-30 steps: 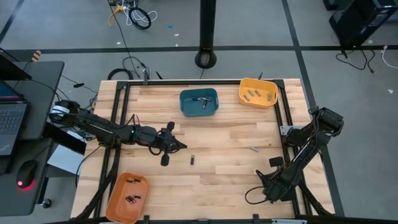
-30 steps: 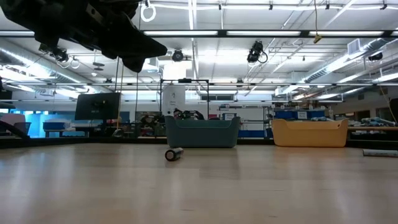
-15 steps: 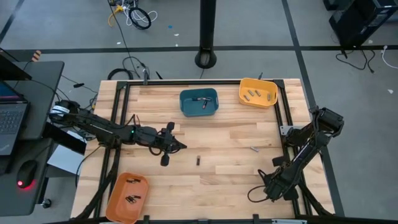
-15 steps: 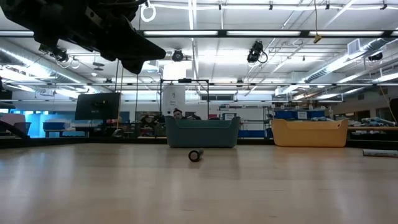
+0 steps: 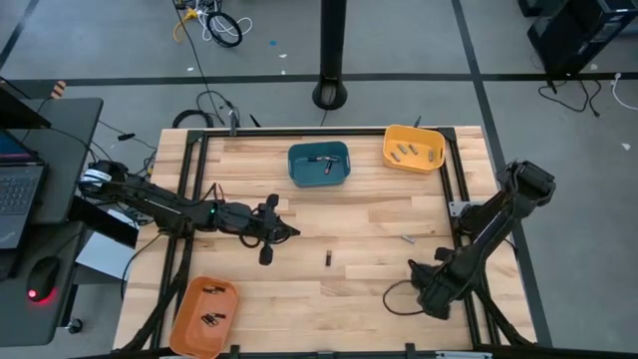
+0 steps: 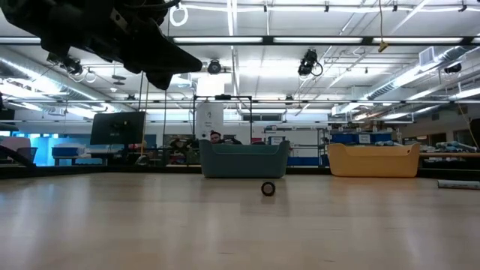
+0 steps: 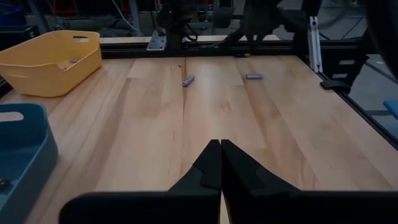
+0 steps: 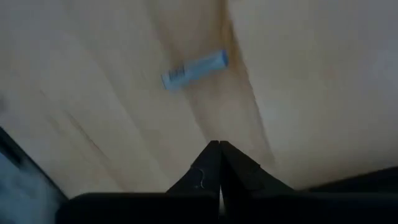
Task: Sort batteries
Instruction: Put the white battery into the yellow bin
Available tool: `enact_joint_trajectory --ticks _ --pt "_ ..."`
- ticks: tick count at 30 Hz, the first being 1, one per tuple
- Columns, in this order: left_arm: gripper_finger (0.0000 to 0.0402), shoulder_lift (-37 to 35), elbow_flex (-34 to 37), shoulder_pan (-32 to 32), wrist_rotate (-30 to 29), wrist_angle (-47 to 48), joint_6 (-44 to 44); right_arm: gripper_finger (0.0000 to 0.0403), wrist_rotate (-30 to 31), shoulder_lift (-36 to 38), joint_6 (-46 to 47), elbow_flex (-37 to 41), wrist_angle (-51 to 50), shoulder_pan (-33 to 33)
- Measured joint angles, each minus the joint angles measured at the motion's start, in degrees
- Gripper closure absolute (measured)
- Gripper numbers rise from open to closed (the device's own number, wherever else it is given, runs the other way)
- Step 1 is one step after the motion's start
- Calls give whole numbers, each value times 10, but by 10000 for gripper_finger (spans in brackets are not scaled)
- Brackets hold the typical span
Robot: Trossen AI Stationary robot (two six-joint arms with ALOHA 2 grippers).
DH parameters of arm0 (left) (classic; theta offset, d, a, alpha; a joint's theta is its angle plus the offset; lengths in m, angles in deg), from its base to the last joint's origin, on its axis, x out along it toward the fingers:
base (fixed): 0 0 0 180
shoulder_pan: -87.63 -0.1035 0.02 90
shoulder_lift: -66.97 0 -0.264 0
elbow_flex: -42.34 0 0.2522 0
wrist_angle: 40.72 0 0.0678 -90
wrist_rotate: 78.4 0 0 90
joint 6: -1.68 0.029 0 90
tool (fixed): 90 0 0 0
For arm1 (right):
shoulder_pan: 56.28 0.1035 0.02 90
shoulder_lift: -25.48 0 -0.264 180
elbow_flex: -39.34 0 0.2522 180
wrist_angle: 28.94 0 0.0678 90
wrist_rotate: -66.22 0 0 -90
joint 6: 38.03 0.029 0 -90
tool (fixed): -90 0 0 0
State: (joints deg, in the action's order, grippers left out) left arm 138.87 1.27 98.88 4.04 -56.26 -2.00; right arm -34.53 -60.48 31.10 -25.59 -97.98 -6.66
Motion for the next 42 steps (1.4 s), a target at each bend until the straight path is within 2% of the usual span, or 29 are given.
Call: enact_joint_trajectory --ticks 4,8,11,15,22,27,33,37,42 --pt "396 0 0 0 -9 0 0 388 58 23 161 0 39 -4" --pt "396 0 0 0 -16 0 3 387 102 17 217 0 86 -8" --pt "396 0 0 0 -20 -2 3 389 79 5 234 0 113 -26" --pt "396 0 0 0 -20 -14 21 387 86 -15 326 0 124 -39" --pt "396 0 0 0 -21 -10 35 325 92 -50 441 0 131 -40" --pt "396 0 0 0 -21 -8 35 263 129 -66 464 0 172 -43" --pt "396 0 0 0 -21 -7 38 208 129 -83 467 0 154 -55" --pt "396 0 0 0 -21 -6 50 201 125 -104 458 -2 146 -63" --pt "396 0 0 0 -28 -6 61 221 117 -120 432 -4 138 -71"
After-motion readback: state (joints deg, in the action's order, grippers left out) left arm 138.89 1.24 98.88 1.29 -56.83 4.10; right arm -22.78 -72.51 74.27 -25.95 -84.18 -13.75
